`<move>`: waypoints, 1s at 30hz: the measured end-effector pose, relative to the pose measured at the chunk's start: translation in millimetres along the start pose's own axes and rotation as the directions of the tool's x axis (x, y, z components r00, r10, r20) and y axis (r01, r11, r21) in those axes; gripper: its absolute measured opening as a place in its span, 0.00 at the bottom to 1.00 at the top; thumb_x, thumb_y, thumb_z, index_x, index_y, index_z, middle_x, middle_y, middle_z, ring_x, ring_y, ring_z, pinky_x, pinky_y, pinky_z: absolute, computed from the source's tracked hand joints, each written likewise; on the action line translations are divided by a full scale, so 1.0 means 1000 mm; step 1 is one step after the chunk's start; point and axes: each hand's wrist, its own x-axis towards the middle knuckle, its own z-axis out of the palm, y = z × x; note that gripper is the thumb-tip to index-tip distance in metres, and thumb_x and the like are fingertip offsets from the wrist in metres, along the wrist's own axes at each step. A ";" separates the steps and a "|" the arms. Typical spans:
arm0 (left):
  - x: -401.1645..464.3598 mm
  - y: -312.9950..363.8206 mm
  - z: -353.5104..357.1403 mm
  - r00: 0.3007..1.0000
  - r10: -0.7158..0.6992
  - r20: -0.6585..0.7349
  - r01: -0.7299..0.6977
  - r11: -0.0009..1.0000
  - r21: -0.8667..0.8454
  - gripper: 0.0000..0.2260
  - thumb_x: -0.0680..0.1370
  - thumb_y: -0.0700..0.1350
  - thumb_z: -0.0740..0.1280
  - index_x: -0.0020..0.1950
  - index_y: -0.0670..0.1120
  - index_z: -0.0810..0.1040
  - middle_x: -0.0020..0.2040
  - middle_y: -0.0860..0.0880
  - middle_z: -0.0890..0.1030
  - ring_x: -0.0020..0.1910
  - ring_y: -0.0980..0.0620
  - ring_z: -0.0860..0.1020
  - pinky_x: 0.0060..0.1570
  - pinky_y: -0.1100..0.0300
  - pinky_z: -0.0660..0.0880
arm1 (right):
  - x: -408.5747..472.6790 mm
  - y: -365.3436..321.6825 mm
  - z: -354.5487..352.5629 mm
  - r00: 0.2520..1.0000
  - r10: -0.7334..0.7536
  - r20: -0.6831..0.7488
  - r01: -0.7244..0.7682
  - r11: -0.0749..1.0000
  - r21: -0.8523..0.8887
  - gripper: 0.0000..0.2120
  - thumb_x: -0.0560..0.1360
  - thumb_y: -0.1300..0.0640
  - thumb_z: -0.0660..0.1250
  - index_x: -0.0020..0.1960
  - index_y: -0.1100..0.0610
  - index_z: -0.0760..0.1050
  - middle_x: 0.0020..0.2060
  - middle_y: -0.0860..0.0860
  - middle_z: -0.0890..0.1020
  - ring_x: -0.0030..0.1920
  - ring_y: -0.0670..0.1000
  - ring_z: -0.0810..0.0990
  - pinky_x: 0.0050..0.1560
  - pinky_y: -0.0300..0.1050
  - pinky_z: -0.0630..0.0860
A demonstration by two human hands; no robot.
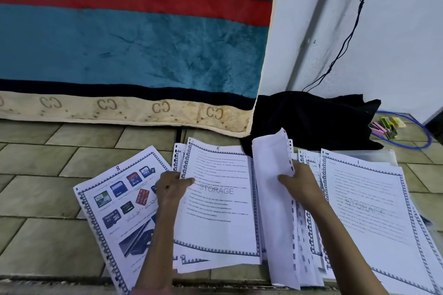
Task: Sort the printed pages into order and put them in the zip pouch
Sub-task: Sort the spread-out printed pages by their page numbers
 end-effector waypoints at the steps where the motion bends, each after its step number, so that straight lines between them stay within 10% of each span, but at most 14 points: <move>1: 0.000 0.000 -0.002 1.000 0.014 0.027 -0.015 1.000 0.017 0.12 0.74 0.45 0.70 0.34 0.39 0.76 0.33 0.45 0.76 0.39 0.48 0.74 0.31 0.64 0.64 | 0.000 -0.001 0.003 1.000 0.003 0.005 -0.003 1.000 0.005 0.12 0.73 0.71 0.62 0.56 0.66 0.75 0.44 0.56 0.80 0.42 0.57 0.79 0.44 0.51 0.78; 6: -0.023 0.029 0.012 0.919 -0.030 0.394 0.155 0.944 -0.290 0.26 0.78 0.64 0.50 0.43 0.49 0.80 0.42 0.48 0.81 0.43 0.49 0.78 0.40 0.60 0.73 | -0.002 -0.014 0.019 0.998 0.030 0.057 -0.036 0.993 0.114 0.03 0.77 0.63 0.61 0.47 0.58 0.72 0.41 0.57 0.78 0.35 0.53 0.75 0.33 0.41 0.69; 12: -0.051 0.047 0.050 0.784 0.099 0.612 0.109 0.950 -0.293 0.30 0.80 0.61 0.44 0.62 0.45 0.77 0.58 0.49 0.78 0.58 0.51 0.75 0.61 0.54 0.69 | -0.006 -0.027 0.043 0.988 -0.016 0.152 0.001 0.995 0.095 0.09 0.77 0.52 0.64 0.53 0.54 0.76 0.47 0.52 0.81 0.47 0.53 0.80 0.43 0.45 0.76; 19: -0.023 0.013 0.016 0.997 0.057 -0.045 -0.055 0.997 0.045 0.14 0.80 0.42 0.60 0.65 0.41 0.74 0.66 0.44 0.75 0.65 0.46 0.72 0.63 0.61 0.67 | -0.002 -0.021 0.042 0.996 -0.009 0.089 0.010 1.000 -0.010 0.10 0.77 0.65 0.60 0.55 0.66 0.76 0.43 0.57 0.79 0.37 0.53 0.77 0.39 0.44 0.73; 24: -0.022 0.008 0.016 0.999 -0.016 -0.031 0.016 1.000 0.002 0.20 0.77 0.38 0.63 0.69 0.37 0.66 0.65 0.38 0.74 0.63 0.42 0.74 0.55 0.60 0.70 | 0.000 -0.021 0.041 0.995 -0.015 0.098 0.012 1.000 0.028 0.10 0.77 0.65 0.60 0.56 0.65 0.75 0.46 0.58 0.79 0.42 0.57 0.78 0.43 0.47 0.74; 30: -0.033 0.027 0.041 0.986 0.137 0.095 -0.117 0.974 -0.195 0.10 0.74 0.42 0.70 0.54 0.42 0.81 0.46 0.49 0.83 0.43 0.52 0.79 0.30 0.76 0.72 | 0.001 -0.015 0.038 0.997 -0.023 0.075 0.023 1.000 0.000 0.09 0.78 0.65 0.60 0.54 0.67 0.75 0.44 0.60 0.79 0.42 0.56 0.77 0.46 0.51 0.75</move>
